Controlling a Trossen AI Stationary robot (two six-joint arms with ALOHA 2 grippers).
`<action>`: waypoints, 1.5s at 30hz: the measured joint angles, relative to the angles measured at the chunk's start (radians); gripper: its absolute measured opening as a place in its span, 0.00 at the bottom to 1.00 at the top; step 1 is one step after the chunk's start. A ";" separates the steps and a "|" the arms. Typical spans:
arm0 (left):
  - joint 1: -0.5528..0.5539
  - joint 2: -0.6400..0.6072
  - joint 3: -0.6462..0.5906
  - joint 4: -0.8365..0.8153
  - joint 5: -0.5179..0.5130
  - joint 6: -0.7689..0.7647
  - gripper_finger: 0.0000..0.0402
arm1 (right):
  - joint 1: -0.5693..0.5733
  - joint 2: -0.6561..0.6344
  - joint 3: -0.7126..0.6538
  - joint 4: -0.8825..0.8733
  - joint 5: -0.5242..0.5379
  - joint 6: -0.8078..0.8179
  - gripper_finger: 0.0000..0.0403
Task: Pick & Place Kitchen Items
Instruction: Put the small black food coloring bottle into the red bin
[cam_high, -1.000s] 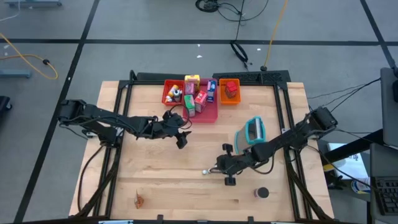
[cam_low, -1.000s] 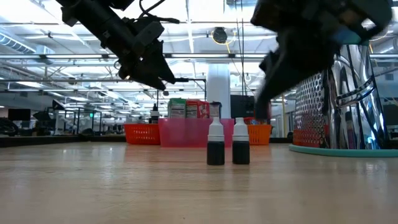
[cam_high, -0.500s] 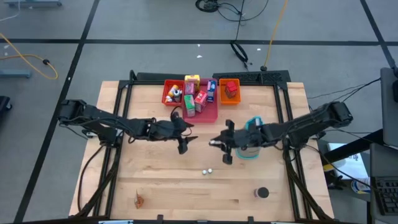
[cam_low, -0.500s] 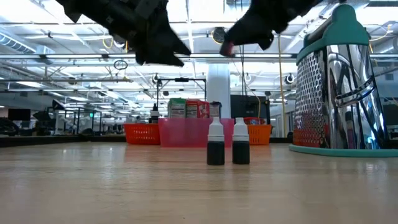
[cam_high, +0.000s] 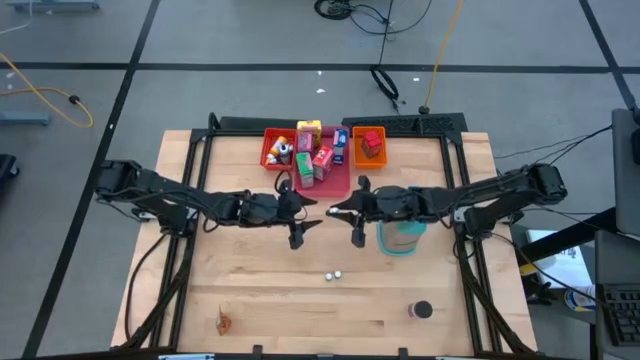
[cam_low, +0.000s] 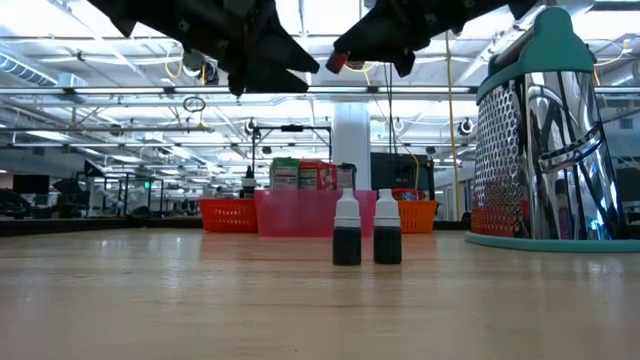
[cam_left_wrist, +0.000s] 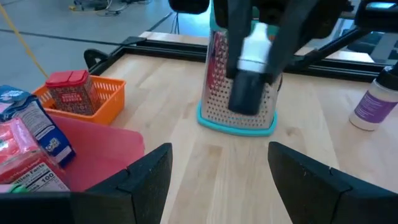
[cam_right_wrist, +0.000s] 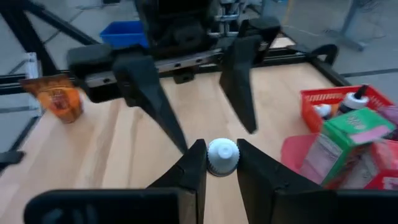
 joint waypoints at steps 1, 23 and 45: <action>0.000 0.007 0.000 0.015 0.004 0.000 0.66 | -0.003 0.008 0.000 0.013 -0.005 -0.002 0.14; 0.004 0.115 0.000 0.183 0.018 0.036 0.41 | -0.037 0.075 -0.001 0.096 -0.080 -0.007 0.14; 0.003 0.112 0.001 0.140 -0.103 0.045 0.10 | -0.038 0.075 0.000 0.041 -0.067 -0.017 0.36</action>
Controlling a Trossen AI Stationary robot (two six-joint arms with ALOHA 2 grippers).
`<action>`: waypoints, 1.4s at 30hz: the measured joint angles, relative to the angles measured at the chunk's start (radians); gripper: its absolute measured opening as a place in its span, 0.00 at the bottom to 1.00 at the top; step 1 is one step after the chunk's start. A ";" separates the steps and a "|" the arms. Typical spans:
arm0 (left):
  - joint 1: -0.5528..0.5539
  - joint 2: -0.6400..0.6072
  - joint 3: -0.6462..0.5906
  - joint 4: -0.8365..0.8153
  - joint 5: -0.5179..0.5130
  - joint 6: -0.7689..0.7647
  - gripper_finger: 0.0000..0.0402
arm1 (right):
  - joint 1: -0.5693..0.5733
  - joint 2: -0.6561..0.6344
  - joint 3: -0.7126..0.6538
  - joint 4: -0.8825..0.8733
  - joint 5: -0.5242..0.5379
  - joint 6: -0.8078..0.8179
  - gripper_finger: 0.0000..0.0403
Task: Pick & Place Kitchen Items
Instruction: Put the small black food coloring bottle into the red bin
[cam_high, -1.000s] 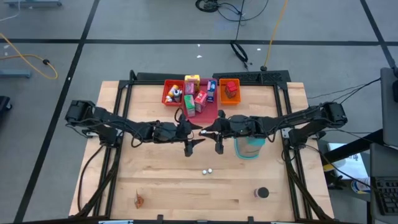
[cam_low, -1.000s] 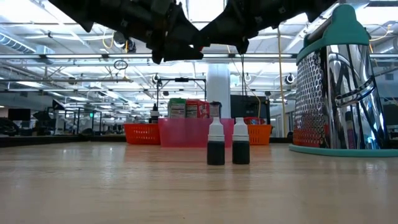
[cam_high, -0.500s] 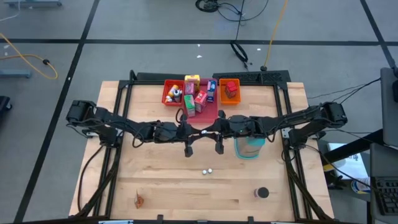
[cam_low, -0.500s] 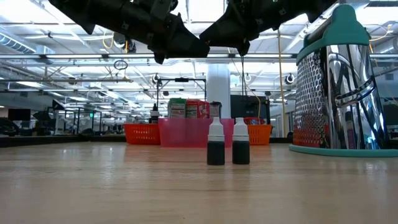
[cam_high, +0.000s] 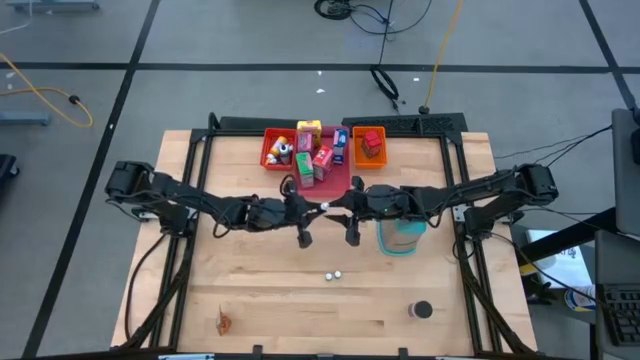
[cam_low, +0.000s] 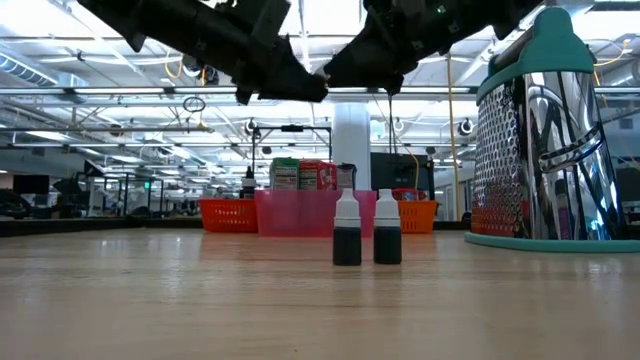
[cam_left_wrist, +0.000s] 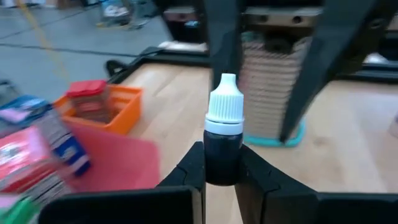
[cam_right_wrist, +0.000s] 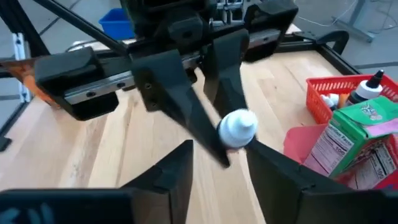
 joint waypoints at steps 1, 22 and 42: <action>0.000 -0.004 0.000 -0.016 -0.022 0.000 0.10 | 0.000 0.000 -0.001 -0.003 -0.002 -0.003 0.37; 0.269 -0.149 0.000 -0.450 -0.324 -0.209 0.12 | 0.095 0.000 0.000 -0.024 -0.013 -0.004 0.37; 0.658 -0.143 0.000 -0.446 -0.056 -0.204 0.13 | 0.271 0.062 0.000 -0.077 -0.012 0.012 0.37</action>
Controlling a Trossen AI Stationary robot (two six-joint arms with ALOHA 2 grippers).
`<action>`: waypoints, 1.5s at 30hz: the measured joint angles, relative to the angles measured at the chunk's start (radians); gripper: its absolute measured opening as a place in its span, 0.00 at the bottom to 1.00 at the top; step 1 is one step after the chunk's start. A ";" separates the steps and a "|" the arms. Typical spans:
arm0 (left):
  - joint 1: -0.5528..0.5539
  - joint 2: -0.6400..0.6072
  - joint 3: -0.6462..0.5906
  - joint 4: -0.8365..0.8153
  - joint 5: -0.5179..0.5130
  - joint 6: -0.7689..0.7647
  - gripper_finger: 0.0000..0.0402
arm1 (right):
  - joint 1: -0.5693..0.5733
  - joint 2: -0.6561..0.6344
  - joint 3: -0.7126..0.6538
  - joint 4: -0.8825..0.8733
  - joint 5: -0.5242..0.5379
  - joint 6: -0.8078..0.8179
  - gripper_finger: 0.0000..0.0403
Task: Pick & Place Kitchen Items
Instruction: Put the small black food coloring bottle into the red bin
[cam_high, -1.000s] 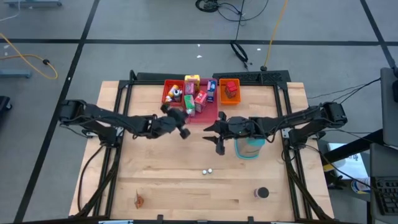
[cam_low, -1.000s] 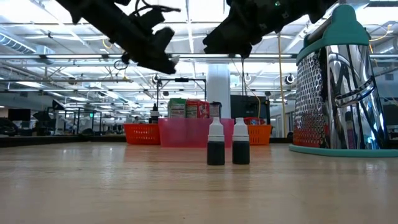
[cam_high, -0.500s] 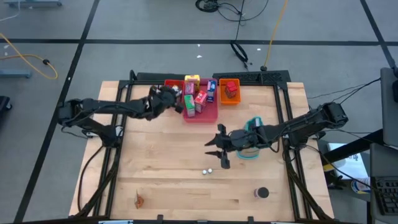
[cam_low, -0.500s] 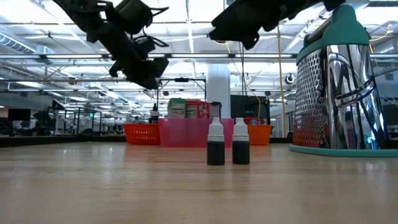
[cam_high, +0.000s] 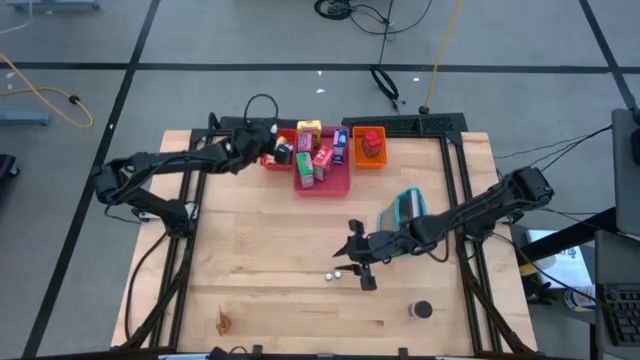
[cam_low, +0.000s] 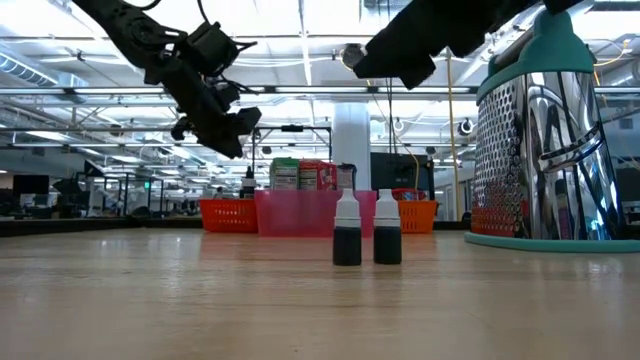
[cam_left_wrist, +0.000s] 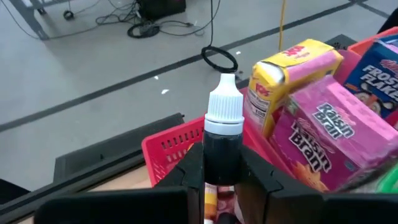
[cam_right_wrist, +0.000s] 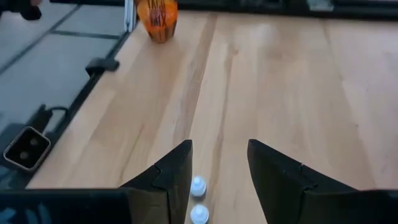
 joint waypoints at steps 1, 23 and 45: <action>0.005 0.005 0.000 0.001 0.005 0.000 0.13 | 0.003 0.007 0.000 0.004 0.000 0.009 0.37; 0.043 0.095 0.000 -0.001 0.066 0.000 0.31 | 0.019 0.016 0.000 -0.050 0.003 0.042 0.37; 0.043 0.095 0.000 -0.003 0.096 0.000 0.40 | 0.026 0.200 -0.046 0.014 -0.023 0.121 0.39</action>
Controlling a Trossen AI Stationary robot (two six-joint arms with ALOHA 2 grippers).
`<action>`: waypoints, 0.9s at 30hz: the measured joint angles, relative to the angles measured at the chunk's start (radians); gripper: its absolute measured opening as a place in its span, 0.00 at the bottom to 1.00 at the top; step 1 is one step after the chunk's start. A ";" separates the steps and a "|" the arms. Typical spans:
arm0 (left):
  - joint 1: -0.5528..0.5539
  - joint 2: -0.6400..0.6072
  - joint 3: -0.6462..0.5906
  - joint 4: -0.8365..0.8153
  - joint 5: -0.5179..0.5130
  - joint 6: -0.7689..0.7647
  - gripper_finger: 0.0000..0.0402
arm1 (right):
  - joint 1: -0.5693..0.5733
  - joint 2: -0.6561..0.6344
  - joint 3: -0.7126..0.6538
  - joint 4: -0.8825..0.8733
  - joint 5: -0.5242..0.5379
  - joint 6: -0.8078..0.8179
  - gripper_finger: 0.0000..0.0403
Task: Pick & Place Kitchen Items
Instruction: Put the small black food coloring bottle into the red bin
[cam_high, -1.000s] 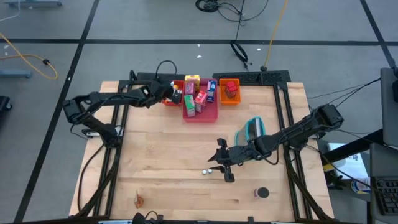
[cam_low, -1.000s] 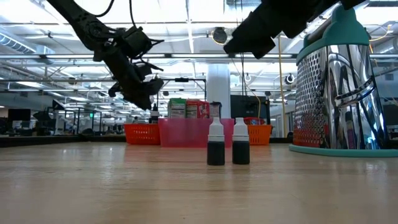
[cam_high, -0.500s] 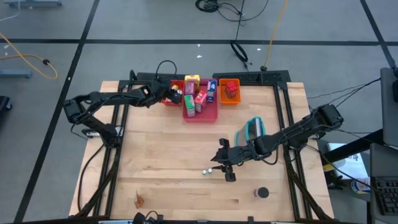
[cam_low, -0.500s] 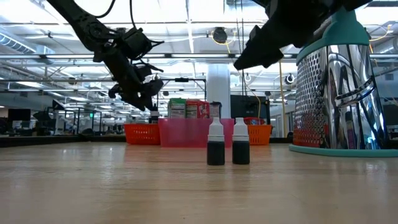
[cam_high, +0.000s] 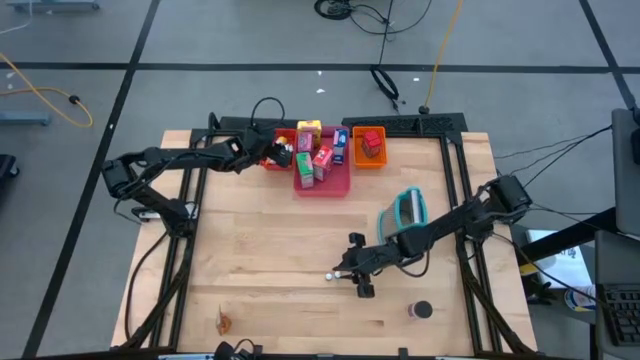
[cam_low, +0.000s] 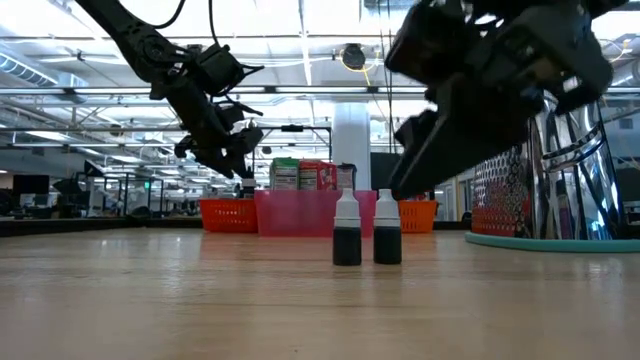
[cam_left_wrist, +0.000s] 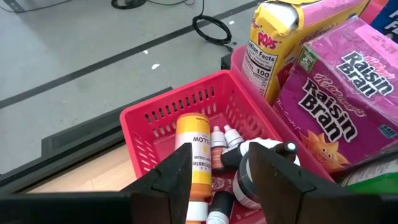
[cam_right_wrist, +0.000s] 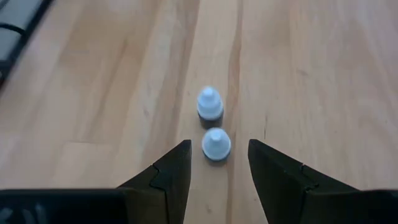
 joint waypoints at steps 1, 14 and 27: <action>0.000 0.000 0.000 0.000 0.000 0.000 0.40 | -0.002 0.014 0.000 0.002 0.001 0.005 0.39; 0.000 0.000 0.000 -0.002 0.000 0.007 0.40 | -0.002 0.082 0.001 0.080 -0.006 0.027 0.39; 0.000 0.000 0.000 -0.007 0.000 0.007 0.40 | -0.001 0.082 0.001 0.080 -0.032 0.028 0.20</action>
